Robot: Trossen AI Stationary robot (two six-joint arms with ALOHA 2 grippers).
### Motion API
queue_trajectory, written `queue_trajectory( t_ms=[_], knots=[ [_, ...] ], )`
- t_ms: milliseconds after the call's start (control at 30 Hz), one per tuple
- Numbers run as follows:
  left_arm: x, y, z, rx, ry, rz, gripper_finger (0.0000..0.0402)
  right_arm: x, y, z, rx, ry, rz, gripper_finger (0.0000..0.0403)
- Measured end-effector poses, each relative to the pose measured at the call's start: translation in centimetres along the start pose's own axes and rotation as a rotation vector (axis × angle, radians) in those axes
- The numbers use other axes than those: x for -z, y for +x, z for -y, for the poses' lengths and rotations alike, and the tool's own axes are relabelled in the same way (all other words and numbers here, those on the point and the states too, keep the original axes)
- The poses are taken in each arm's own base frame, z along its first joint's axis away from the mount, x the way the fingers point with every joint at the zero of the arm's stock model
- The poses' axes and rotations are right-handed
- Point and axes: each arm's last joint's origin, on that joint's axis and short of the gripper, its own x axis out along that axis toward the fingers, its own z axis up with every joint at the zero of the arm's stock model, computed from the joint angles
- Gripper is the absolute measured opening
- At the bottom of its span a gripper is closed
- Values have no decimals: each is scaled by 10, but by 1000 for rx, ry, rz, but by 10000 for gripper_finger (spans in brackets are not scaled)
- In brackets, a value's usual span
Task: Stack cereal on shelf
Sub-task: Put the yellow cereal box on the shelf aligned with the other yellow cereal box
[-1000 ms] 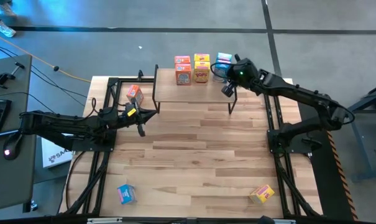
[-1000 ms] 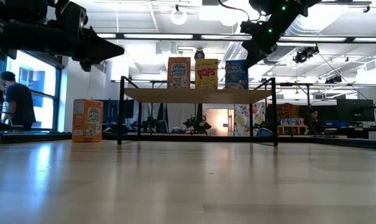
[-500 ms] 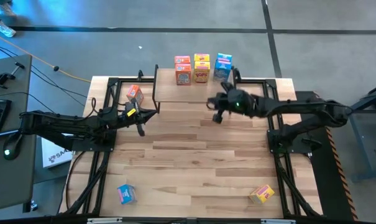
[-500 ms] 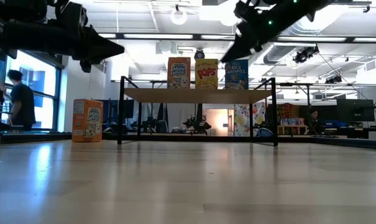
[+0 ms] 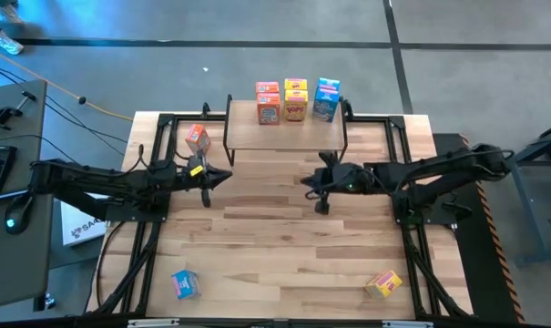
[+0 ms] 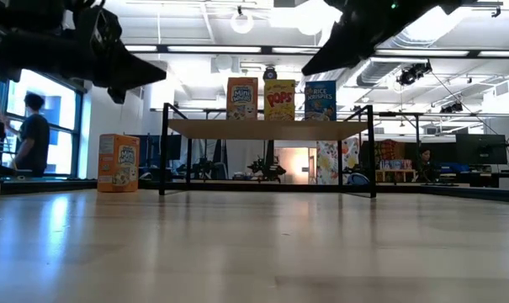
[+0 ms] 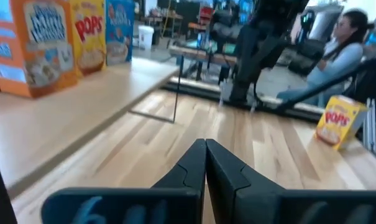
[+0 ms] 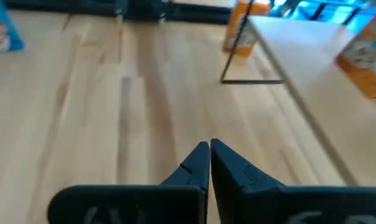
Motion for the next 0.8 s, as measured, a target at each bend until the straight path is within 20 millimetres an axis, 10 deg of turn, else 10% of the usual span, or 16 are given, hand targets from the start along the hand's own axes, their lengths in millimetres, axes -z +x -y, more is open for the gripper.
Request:
queue_trajectory(
  t_ms=[533, 800],
  knots=[
    [22, 12, 3, -34, 62, -152, 3, -17, -110, -95, -282, 0, -534, 250],
    [27, 14, 3, -39, 48, -187, 3, -15, -154, -146, -210, 40, -791, 277]
  ],
)
